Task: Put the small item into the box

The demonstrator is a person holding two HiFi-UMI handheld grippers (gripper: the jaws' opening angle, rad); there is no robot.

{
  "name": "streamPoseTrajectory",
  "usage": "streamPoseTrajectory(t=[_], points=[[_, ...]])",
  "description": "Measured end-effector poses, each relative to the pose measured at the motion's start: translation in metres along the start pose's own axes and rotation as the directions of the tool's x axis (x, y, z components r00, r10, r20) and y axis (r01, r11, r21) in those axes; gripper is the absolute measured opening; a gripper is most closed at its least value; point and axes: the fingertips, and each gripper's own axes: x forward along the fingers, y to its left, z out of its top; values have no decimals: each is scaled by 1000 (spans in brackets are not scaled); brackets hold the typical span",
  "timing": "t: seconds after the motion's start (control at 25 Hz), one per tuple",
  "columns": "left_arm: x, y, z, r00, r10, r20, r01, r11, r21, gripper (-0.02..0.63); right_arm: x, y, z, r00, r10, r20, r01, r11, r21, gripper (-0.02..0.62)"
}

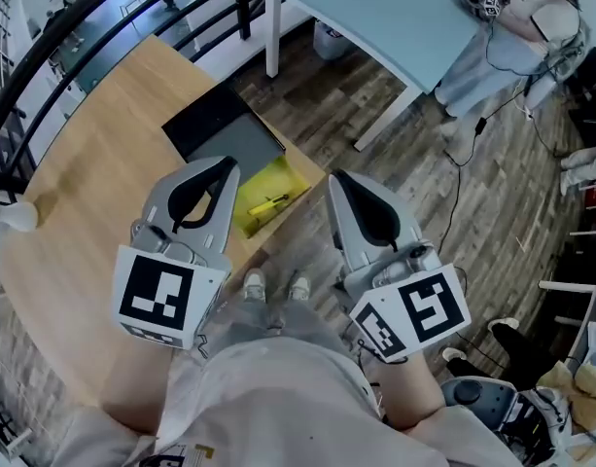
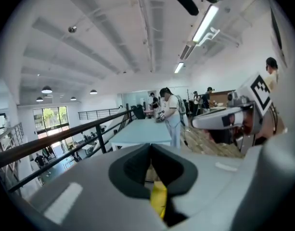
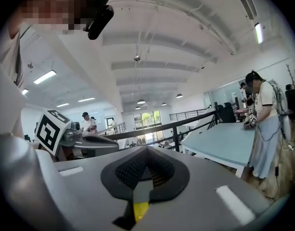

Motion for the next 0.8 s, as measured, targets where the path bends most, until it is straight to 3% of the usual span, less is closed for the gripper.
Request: streamPoseTrajectory(t=[0.24, 0.44, 0.8], points=[[-112, -38, 51, 986, 71, 152, -76, 997, 26, 3, -90, 64, 38, 996, 26, 87, -20, 997, -69, -2], [-164, -47, 63, 964, 116, 240, -135, 989, 63, 3, -118, 97, 48, 991, 55, 125, -44, 995, -94, -2], [-192, -54, 53, 971, 106, 215, -128, 988, 91, 3, -126, 127, 48, 990, 98, 97, -86, 989, -117, -2]])
